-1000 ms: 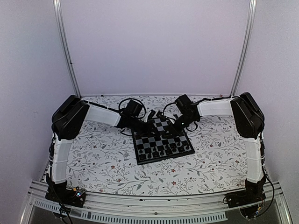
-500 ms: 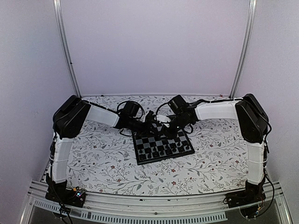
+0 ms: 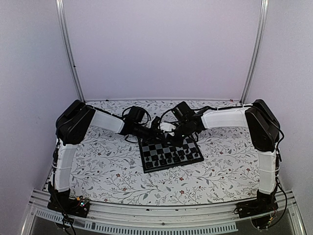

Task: Set up the chess pieces on the board
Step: Adjust the chess piece on the chessboard.

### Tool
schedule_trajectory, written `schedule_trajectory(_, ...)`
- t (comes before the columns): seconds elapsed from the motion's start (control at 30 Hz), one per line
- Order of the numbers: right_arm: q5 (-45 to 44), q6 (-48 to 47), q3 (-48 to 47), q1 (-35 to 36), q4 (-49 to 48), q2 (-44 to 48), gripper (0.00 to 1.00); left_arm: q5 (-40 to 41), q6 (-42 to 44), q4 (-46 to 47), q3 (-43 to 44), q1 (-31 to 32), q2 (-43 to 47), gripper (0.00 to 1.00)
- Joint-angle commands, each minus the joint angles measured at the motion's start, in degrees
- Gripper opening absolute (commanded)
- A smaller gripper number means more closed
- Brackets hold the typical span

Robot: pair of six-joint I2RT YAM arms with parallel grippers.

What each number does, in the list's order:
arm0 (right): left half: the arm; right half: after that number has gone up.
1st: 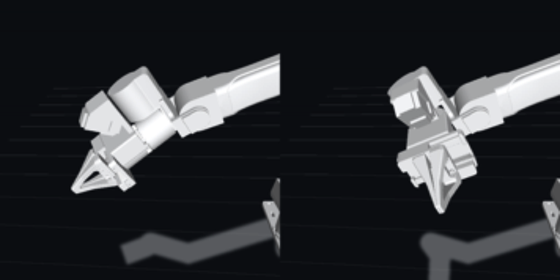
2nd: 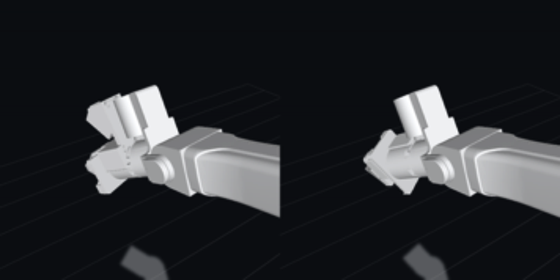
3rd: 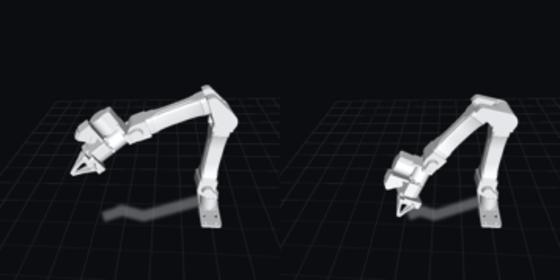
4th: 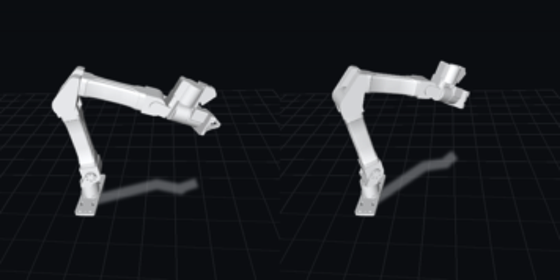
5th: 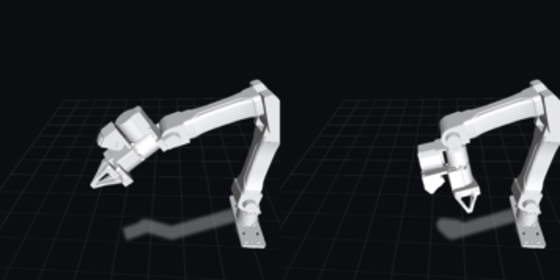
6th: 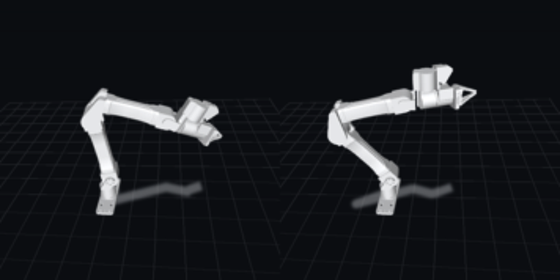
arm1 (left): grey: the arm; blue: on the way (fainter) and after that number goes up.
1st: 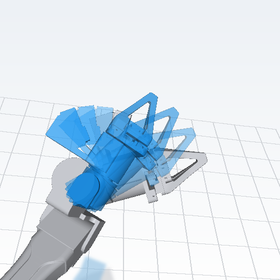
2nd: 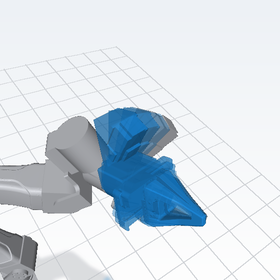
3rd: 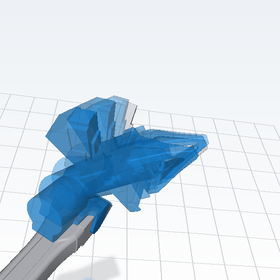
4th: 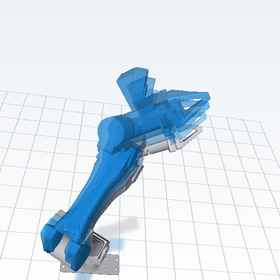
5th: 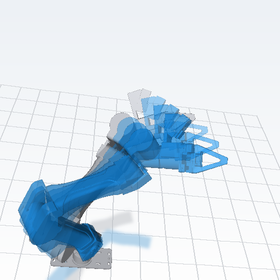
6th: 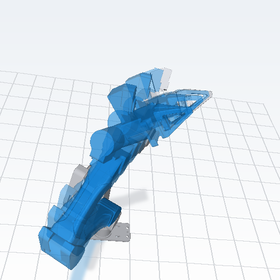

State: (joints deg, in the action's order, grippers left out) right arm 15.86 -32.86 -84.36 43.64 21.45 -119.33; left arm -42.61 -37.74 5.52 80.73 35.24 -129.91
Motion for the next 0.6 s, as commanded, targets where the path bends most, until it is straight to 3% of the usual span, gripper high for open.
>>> schedule_trajectory(0.0, -3.6, -0.45, 0.63, 0.95, -2.18, -0.43, 0.23, -0.27, -0.45, -2.01, -0.31, -0.79, -2.4, 0.12)
schedule_trajectory(0.57, -4.73, -0.3, 1.34, 2.45, -3.08, -1.5, 0.25, -1.04, -1.46, -0.96, 0.04, -1.14, -2.92, 0.12)
